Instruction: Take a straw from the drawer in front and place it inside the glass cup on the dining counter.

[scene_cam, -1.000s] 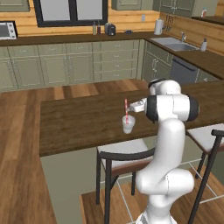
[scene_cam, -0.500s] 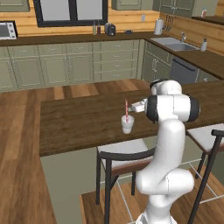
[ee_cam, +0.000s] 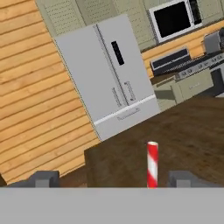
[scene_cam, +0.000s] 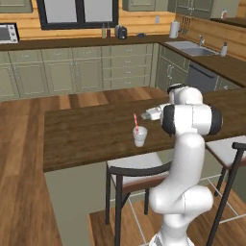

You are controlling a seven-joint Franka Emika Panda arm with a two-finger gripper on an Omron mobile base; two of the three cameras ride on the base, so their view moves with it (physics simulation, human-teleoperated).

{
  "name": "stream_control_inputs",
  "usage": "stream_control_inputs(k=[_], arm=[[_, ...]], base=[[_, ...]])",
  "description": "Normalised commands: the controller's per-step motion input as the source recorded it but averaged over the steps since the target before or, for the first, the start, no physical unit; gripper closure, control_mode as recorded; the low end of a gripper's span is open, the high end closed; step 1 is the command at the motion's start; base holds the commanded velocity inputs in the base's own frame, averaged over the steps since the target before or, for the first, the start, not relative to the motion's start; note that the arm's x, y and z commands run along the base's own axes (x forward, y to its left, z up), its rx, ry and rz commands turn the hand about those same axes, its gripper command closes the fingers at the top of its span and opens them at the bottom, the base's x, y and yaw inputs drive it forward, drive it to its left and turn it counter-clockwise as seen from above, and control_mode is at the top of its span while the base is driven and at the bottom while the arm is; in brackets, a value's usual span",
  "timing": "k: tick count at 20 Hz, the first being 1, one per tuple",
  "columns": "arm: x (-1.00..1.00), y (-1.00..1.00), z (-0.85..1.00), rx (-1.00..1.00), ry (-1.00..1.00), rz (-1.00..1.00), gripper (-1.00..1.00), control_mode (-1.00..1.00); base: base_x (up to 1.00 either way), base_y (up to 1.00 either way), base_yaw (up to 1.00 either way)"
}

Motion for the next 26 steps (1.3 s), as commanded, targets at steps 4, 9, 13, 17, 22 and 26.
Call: stream_control_inputs(k=[4, 9, 13, 17, 22, 26], arm=[[-0.49, 0.0, 0.99, -0.14, -0.25, -0.02, -1.0, -1.0], [-0.72, 0.01, 0.93, -0.29, -0.29, -0.03, -1.0, -1.0], [-0.93, 0.17, 0.55, -0.4, -0.28, -0.01, -1.0, -1.0], [-0.89, 0.34, 0.34, -0.38, -0.14, -0.04, -1.0, -1.0], [-0.75, 0.4, 0.33, -0.24, 0.02, -0.11, -1.0, -1.0], [-0.49, 0.51, 0.18, -0.15, 0.17, -0.18, -1.0, -1.0]], base=[[0.0, 0.0, 0.0], [0.0, 0.0, 0.0], [0.0, 0.0, 0.0], [0.0, 0.0, 0.0], [0.0, 0.0, 0.0], [0.0, 0.0, 0.0]])
